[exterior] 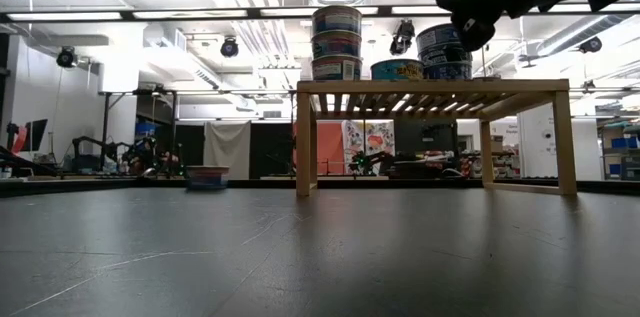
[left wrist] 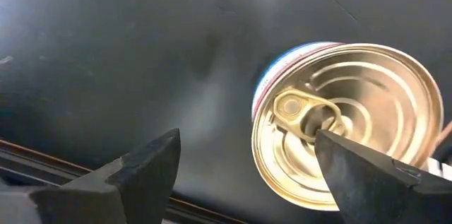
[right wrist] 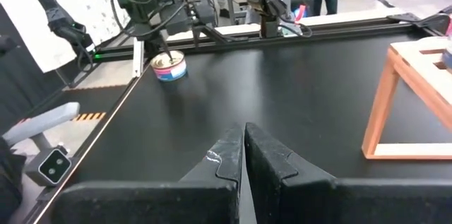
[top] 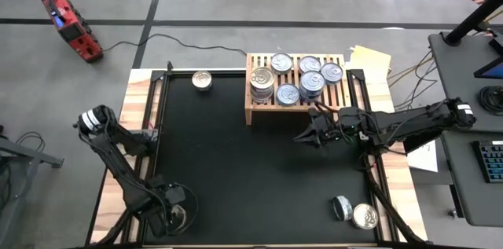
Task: Stack canned seafood by type on shelf
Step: Put the blue-pink tuna can on the shelf
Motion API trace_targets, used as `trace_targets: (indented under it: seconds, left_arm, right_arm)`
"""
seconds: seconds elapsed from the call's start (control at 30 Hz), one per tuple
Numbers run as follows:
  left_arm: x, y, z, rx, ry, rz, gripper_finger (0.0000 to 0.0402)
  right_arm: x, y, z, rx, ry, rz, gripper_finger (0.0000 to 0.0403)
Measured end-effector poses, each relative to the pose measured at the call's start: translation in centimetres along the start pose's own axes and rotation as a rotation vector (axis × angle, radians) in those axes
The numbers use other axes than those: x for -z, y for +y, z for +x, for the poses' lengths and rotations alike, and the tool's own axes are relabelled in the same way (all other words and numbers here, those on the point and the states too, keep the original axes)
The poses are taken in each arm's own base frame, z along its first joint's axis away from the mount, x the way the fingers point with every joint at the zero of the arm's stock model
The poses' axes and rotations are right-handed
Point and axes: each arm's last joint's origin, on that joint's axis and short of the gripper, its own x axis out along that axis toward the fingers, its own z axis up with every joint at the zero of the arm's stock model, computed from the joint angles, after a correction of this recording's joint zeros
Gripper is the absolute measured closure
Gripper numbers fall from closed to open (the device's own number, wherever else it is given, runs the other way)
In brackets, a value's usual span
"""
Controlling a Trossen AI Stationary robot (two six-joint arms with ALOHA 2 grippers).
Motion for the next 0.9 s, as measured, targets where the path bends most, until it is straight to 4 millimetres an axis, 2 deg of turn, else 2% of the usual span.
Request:
trace_targets:
  seconds: [0.2, 0.4, 0.9]
  left_arm:
    - [-0.2, 0.5, 0.7, -0.121, -0.05, -0.019, 0.0093]
    - [-0.9, 1.6, 0.6, -0.237, -0.205, -0.058, 0.0093]
    - [-4.6, 3.0, 0.4, -0.355, -0.371, -0.026, 0.0093]
  right_arm:
    - [0.0, 0.2, 0.0, -0.012, 0.003, -0.004, 0.0394]
    - [0.0, 0.2, 0.0, -0.005, 0.002, -0.003, 0.0394]
    - [0.0, 0.4, 0.1, -0.012, 0.002, 0.021, 0.0394]
